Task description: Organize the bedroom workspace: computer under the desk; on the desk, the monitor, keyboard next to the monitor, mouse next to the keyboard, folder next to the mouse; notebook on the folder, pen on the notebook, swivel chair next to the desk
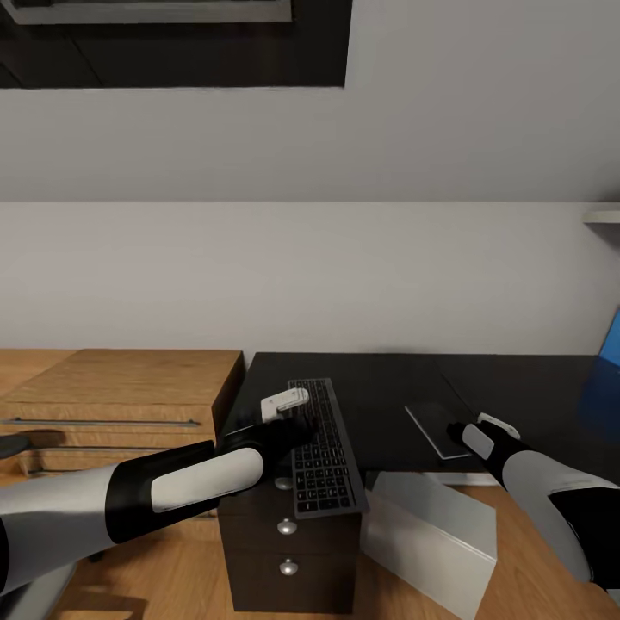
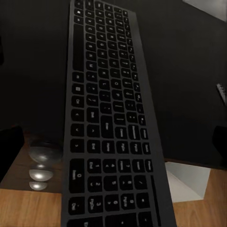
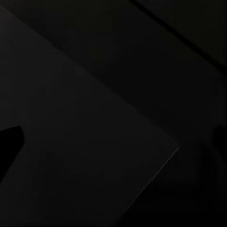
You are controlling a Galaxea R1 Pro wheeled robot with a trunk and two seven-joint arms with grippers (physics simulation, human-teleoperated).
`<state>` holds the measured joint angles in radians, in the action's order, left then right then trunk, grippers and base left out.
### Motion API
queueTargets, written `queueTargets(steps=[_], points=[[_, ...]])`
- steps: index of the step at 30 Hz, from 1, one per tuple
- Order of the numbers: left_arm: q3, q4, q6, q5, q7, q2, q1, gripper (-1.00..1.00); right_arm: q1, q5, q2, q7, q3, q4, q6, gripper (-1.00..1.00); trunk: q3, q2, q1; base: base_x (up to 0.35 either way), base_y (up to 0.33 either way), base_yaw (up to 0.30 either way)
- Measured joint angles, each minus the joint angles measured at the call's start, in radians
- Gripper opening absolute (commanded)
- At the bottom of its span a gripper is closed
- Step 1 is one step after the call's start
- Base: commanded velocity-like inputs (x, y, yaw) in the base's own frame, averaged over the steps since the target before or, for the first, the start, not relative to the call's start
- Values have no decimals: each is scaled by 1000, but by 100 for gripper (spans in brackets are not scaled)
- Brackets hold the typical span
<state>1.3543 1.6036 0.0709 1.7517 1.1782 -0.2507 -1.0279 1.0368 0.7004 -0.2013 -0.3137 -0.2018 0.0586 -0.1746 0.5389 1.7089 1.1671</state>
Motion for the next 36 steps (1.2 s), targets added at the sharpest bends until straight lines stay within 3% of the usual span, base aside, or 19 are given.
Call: queueTargets(steps=[7, 13, 22, 30, 36], points=[[0, 0, 0, 0, 0, 1, 0, 100, 0, 0, 0, 0, 0, 0, 0, 100, -22, -49, -27, 0, 0, 0], [1, 0, 0, 0, 0, 0, 0, 100, 0, -1, 1, 3, -2, 1, 6, 100, -22, -49, -27, 0, 0, 0], [5, 0, -1, -1, 0, 1, 0, 100, 0, -63, 5, 7, -3, 3, 14, 100, -22, -49, -27, 151, 0, 0], [13, 0, -1, -3, 0, 2, 0, 100, -1, -78, 9, 9, -3, 3, 40, 100, -22, -49, -27, 48, 0, 0], [17, 0, -1, -5, 1, 4, 0, 100, -7, -121, 17, 50, -3, 1, 60, 100, -22, -49, -27, 187, 0, 0]])
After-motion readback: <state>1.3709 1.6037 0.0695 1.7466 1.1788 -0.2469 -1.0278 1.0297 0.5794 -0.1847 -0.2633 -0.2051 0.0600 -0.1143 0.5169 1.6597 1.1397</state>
